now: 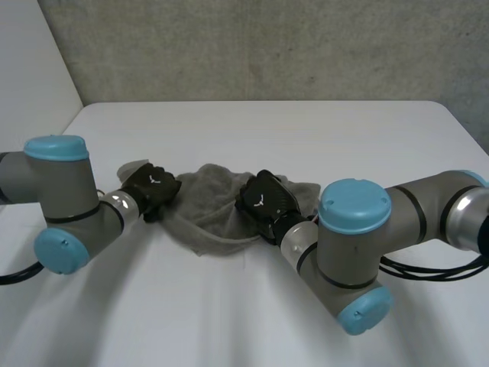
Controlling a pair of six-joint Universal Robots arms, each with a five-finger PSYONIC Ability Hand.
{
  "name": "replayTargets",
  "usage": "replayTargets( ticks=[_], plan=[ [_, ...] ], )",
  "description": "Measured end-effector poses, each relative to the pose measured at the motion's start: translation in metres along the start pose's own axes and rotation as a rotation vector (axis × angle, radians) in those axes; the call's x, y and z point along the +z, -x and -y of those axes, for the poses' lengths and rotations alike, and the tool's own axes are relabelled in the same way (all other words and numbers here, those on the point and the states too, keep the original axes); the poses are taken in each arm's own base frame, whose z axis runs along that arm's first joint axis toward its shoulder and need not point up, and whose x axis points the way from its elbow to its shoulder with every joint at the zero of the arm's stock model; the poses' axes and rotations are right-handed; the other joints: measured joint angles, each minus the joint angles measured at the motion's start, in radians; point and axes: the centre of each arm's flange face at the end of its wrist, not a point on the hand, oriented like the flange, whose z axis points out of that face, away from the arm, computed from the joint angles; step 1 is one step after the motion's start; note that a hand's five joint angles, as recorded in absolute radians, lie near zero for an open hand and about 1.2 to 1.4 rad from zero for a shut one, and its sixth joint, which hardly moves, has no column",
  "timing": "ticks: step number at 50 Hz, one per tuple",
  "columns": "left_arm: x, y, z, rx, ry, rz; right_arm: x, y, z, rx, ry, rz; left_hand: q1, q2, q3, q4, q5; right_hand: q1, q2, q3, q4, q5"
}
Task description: Fold the towel.
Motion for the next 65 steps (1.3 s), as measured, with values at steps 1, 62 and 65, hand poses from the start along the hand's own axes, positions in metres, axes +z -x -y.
replayTargets(
  ticks=[1,62,65],
  plan=[
    [0.001,0.001,0.002,0.005,-0.008,0.007,0.004,0.0,-0.001,-0.025,-0.003,-0.016,0.089,0.102,0.102,0.103,0.102,0.118,0.117,0.108,0.111,0.11],
    [-0.122,-0.015,0.097,-0.237,-0.45,0.225,-0.076,-0.097,-0.056,0.809,0.226,-0.12,0.257,0.336,0.336,0.34,0.308,-0.336,-0.327,-0.319,-0.326,-0.36],
    [-0.122,-0.013,0.098,-0.238,-0.454,0.229,-0.08,-0.098,-0.068,0.839,0.259,-0.136,0.257,0.336,0.336,0.34,0.308,-0.337,-0.327,-0.32,-0.326,-0.362]
  ],
)
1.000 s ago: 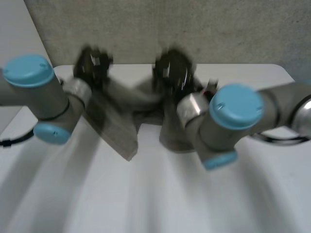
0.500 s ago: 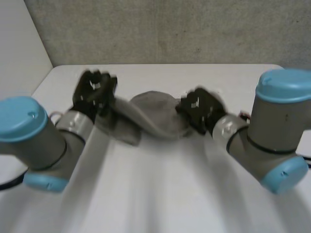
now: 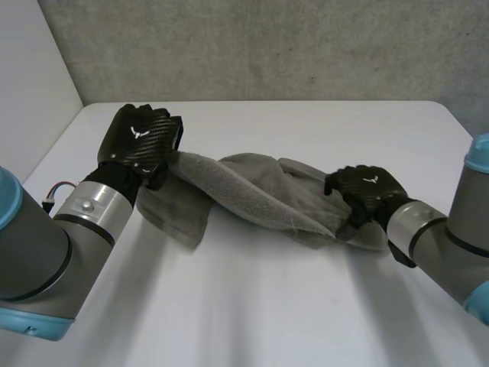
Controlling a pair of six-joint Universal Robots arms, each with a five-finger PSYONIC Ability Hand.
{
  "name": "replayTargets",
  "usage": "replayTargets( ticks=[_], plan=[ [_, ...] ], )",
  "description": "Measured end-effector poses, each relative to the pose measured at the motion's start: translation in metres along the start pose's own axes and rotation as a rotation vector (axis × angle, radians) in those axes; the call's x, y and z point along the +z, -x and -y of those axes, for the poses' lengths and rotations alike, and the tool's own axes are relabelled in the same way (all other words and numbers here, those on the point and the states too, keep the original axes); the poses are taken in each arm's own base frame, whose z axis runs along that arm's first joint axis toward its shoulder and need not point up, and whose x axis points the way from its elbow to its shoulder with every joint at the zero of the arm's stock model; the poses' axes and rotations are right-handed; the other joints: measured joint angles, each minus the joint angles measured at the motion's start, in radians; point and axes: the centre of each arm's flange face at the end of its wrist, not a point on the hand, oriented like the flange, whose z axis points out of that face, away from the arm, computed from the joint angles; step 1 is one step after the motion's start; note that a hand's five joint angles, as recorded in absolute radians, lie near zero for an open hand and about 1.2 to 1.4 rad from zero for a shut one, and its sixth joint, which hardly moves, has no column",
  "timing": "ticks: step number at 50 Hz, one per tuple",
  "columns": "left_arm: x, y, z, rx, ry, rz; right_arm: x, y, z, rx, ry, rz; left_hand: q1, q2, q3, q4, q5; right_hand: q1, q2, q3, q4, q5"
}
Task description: Fold the towel.
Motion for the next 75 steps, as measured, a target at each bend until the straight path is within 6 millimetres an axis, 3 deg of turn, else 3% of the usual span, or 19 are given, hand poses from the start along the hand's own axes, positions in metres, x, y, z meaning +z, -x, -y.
replayTargets(
  ticks=[14,33,40,44,49,51,56,62,65,68,71,75],
  plan=[
    [0.003,0.001,0.002,-0.002,-0.005,0.003,-0.01,-0.019,-0.031,0.006,0.045,-0.06,0.0,0.0,0.0,0.0,0.0,0.0,0.0,-0.004,0.0,0.001],
    [0.004,0.002,0.002,-0.024,0.002,0.005,0.006,-0.036,-0.05,-0.104,0.046,-0.112,0.0,0.0,0.0,0.0,0.0,0.037,0.025,0.027,0.027,0.061],
    [0.003,0.003,0.002,-0.026,0.007,0.004,0.014,-0.039,-0.052,-0.103,0.043,-0.113,0.0,0.0,0.0,0.0,0.0,0.337,0.316,0.316,0.315,0.35],
    [0.003,0.002,0.002,-0.026,0.007,0.003,0.019,-0.042,-0.05,-0.103,0.038,-0.116,0.0,0.0,0.0,0.0,0.0,0.767,0.75,0.721,0.737,0.779],
    [0.002,0.004,0.009,-0.024,-0.01,0.007,0.015,-0.052,-0.026,-0.117,-0.03,-0.15,0.0,0.0,0.0,0.0,0.0,0.817,0.811,0.816,0.827,0.861],
    [0.001,0.007,0.016,-0.022,-0.026,0.014,0.007,-0.057,-0.007,-0.129,-0.081,-0.176,0.0,0.0,0.0,0.0,0.0,0.817,0.811,0.816,0.827,0.861],
    [-0.004,0.021,0.047,-0.031,-0.093,0.046,-0.031,-0.068,0.058,-0.18,-0.25,-0.243,0.0,0.0,0.0,0.0,0.0,0.817,0.811,0.821,0.827,0.861],
    [-0.014,0.04,0.094,-0.089,-0.16,0.074,-0.095,-0.064,0.139,-0.245,-0.393,-0.25,0.0,0.0,0.0,0.0,0.0,0.817,0.811,0.835,0.827,0.862],
    [-0.016,0.049,0.107,-0.117,-0.154,0.081,-0.112,-0.066,0.157,-0.254,-0.378,-0.238,0.0,0.0,0.0,0.0,0.0,0.817,0.811,0.835,0.827,0.863],
    [-0.015,0.055,0.11,-0.135,-0.12,0.085,-0.114,-0.074,0.163,-0.262,-0.322,-0.226,0.0,0.0,0.0,0.0,0.0,0.817,0.811,0.835,0.827,0.863],
    [-0.008,0.06,0.101,-0.149,-0.051,0.086,-0.106,-0.083,0.161,-0.276,-0.249,-0.211,0.0,0.0,0.0,0.0,0.0,0.817,0.811,0.835,0.827,0.864],
    [0.011,0.062,0.069,-0.166,0.089,0.074,-0.085,-0.09,0.148,-0.298,-0.14,-0.17,0.0,0.0,0.0,0.0,0.0,0.818,0.811,0.835,0.827,0.864]
  ],
)
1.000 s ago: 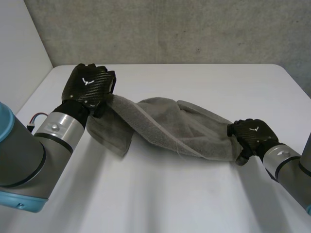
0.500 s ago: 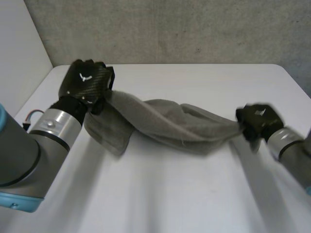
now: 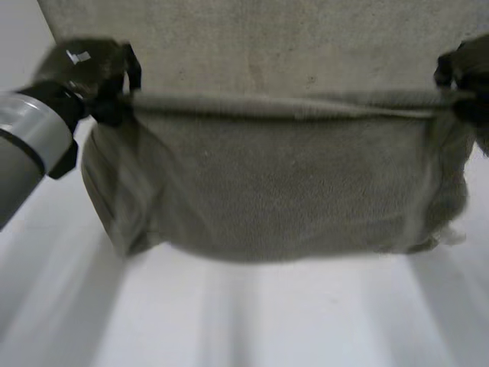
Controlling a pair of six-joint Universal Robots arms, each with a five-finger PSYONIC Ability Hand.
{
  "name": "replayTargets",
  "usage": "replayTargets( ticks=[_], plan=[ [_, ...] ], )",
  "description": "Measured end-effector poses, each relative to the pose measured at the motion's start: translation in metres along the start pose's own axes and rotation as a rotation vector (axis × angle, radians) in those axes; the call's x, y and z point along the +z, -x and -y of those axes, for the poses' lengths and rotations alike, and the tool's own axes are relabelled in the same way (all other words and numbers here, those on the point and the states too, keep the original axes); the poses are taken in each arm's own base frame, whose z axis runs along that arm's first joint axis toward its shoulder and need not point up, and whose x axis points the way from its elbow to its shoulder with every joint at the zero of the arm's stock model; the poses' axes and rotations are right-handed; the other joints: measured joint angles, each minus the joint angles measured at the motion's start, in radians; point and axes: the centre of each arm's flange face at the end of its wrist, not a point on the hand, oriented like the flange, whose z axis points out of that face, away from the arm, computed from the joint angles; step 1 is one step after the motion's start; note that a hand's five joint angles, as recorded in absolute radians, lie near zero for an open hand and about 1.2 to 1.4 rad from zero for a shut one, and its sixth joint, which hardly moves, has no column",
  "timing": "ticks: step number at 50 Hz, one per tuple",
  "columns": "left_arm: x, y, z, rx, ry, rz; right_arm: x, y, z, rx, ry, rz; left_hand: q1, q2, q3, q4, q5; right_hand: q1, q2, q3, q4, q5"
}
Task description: Fold the towel.
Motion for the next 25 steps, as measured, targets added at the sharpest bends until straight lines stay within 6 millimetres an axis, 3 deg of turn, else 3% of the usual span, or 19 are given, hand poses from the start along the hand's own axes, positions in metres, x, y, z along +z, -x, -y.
replayTargets(
  ticks=[8,13,16,20,23,25],
  plan=[
    [0.052,0.0,-0.069,0.033,0.222,-0.027,0.048,0.034,-0.037,-0.04,0.144,0.135,0.0,0.001,0.0,0.0,0.0,0.0,0.011,0.0,0.0,0.002],
    [0.085,0.0,-0.079,0.101,0.202,-0.034,0.079,0.055,-0.048,-0.099,0.174,0.144,0.0,0.001,0.0,0.0,0.0,0.0,0.011,0.0,0.0,0.005],
    [0.101,0.001,-0.068,0.133,0.127,-0.023,0.097,0.057,-0.046,-0.144,0.143,0.094,0.0,0.001,0.0,0.0,0.0,0.0,0.011,0.0,0.0,0.005],
    [0.124,0.006,-0.032,0.173,-0.091,0.029,0.124,0.046,-0.025,-0.202,-0.011,-0.077,0.0,0.001,0.0,0.0,0.0,0.0,0.011,0.0,0.0,0.006],
    [0.134,0.011,0.007,0.19,-0.32,0.103,0.135,0.027,0.005,-0.215,-0.214,-0.256,0.0,0.001,0.0,0.0,0.0,0.0,0.011,0.0,0.0,0.006],
    [0.134,0.016,0.03,0.193,-0.446,0.154,0.131,0.016,0.025,-0.212,-0.338,-0.345,0.0,0.001,0.0,0.0,0.0,0.0,0.011,0.0,0.0,0.006]
  ],
)
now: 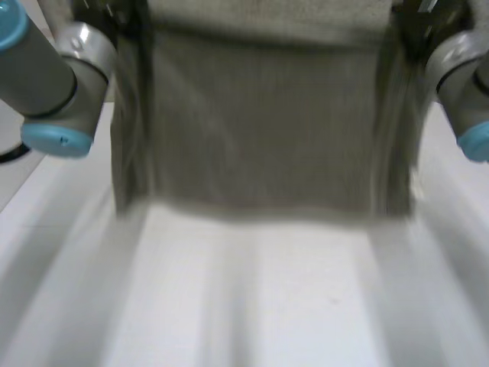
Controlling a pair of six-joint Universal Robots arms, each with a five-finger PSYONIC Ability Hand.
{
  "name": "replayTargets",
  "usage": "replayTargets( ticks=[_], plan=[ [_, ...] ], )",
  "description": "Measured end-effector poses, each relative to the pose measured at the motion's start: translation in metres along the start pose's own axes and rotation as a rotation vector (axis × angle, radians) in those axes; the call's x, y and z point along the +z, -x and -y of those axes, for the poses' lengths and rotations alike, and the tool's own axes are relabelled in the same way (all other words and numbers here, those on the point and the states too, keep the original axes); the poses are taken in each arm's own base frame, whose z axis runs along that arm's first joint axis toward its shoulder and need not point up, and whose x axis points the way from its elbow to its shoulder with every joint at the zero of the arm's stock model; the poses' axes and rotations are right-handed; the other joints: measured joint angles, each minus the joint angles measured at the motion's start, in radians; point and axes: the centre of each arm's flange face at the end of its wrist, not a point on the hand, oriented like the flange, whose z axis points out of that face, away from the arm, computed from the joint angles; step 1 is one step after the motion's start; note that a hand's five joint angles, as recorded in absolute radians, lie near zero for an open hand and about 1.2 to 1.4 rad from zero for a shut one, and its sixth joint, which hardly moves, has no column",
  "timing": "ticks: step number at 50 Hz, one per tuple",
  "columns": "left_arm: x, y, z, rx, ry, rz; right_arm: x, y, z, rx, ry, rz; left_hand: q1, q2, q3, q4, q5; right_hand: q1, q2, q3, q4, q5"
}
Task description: Fold the towel.
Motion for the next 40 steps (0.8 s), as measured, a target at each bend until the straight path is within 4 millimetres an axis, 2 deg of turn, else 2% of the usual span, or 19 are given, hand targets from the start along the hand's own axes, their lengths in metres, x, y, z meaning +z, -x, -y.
replayTargets(
  ticks=[2,5,8,10,18,23,30,35,40],
  plan=[
    [0.007,0.011,0.023,0.003,-0.119,0.071,0.001,-0.019,0.023,0.013,-0.128,-0.099,0.0,0.0,0.0,0.0,0.0,0.0,0.0,0.0,0.0,0.0],
    [0.009,0.023,0.04,0.004,-0.194,0.128,-0.006,-0.033,0.042,0.026,-0.228,-0.146,0.0,0.0,0.0,0.0,0.0,0.0,0.0,0.0,0.0,0.0],
    [0.006,0.027,0.041,0.005,-0.194,0.144,-0.012,-0.034,0.046,0.035,-0.242,-0.124,0.0,0.0,0.0,0.0,0.0,0.0,0.0,0.0,0.0,0.001],
    [0.002,0.026,0.033,0.006,-0.161,0.139,-0.017,-0.029,0.042,0.047,-0.216,-0.075,0.0,0.0,0.0,0.0,0.0,0.0,0.002,0.0,0.0,0.001],
    [-0.035,0.001,-0.03,0.003,0.08,0.022,-0.035,0.014,-0.005,0.112,0.026,0.176,0.0,0.0,0.0,0.0,0.0,0.0,0.01,0.001,0.0,0.005],
    [-0.079,-0.029,-0.088,-0.003,0.279,-0.102,-0.057,0.054,-0.051,0.151,0.219,0.339,0.0,0.0,0.0,0.0,0.006,0.0,0.01,0.001,0.0,0.005],
    [-0.133,-0.057,-0.15,0.034,0.516,-0.22,-0.086,0.102,-0.105,0.185,0.43,0.5,0.0,0.0,0.0,0.0,0.006,0.0,0.01,0.001,0.0,0.005],
    [-0.158,-0.065,-0.171,0.065,0.637,-0.279,-0.1,0.117,-0.127,0.196,0.528,0.557,0.0,0.0,0.0,0.0,0.006,0.0,0.01,0.001,0.0,0.005],
    [-0.17,-0.068,-0.173,0.075,0.693,-0.314,-0.111,0.122,-0.135,0.203,0.576,0.585,0.0,-0.002,-0.001,-0.002,0.006,0.0,0.01,0.001,0.0,0.005]
  ],
)
